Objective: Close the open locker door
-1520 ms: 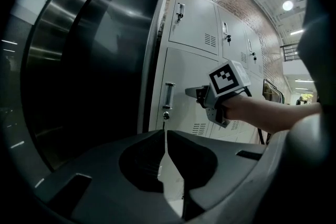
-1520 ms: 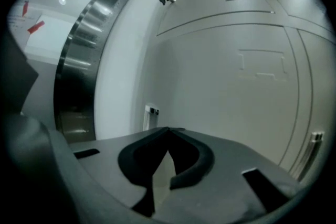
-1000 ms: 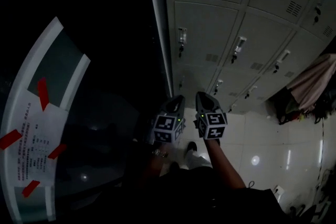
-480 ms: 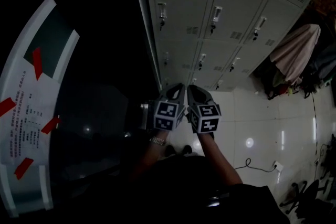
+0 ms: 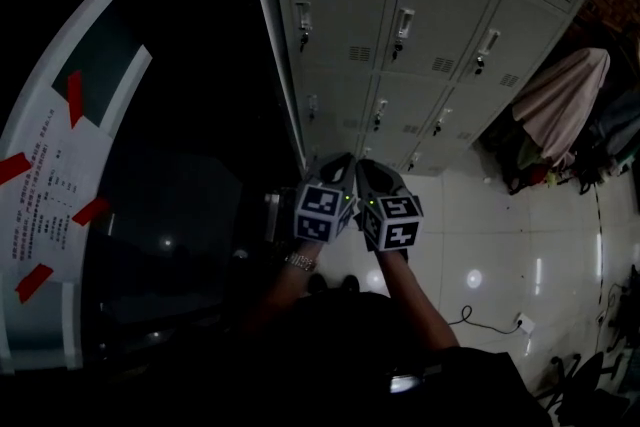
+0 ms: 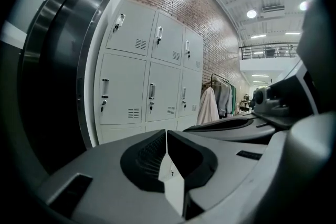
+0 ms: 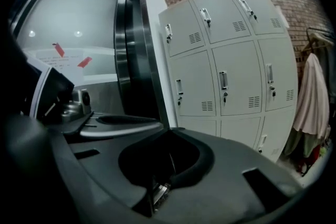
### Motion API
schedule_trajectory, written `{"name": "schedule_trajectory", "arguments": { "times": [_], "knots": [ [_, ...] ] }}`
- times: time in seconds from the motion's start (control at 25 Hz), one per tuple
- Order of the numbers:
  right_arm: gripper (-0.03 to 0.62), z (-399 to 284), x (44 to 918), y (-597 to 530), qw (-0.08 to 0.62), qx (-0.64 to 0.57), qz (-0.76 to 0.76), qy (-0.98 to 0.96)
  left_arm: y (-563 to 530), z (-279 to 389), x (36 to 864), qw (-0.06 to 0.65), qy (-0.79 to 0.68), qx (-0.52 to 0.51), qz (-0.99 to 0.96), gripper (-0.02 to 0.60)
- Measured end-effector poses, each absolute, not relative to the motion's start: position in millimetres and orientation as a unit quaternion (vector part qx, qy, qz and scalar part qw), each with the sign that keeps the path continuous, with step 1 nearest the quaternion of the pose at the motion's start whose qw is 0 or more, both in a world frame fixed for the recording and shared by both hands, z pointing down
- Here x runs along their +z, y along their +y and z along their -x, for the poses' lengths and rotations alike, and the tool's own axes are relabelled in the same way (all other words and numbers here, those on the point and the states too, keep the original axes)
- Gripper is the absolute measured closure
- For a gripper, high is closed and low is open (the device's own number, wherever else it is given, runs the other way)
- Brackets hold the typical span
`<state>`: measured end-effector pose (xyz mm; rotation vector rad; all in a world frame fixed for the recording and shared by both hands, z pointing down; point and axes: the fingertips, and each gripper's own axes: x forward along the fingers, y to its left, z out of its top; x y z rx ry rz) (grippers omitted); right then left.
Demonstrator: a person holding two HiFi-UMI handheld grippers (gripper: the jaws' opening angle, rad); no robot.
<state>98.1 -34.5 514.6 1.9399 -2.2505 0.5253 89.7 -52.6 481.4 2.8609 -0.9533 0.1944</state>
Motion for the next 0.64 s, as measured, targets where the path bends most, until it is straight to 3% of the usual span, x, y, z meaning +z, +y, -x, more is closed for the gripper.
{"name": "schedule_trajectory", "arguments": {
  "times": [0.64],
  "knots": [
    [0.589,-111,510,-30,0.04,0.183,-0.631,-0.752,-48,-99,481,0.059,-0.316,0.065,-0.945,0.577]
  ]
}}
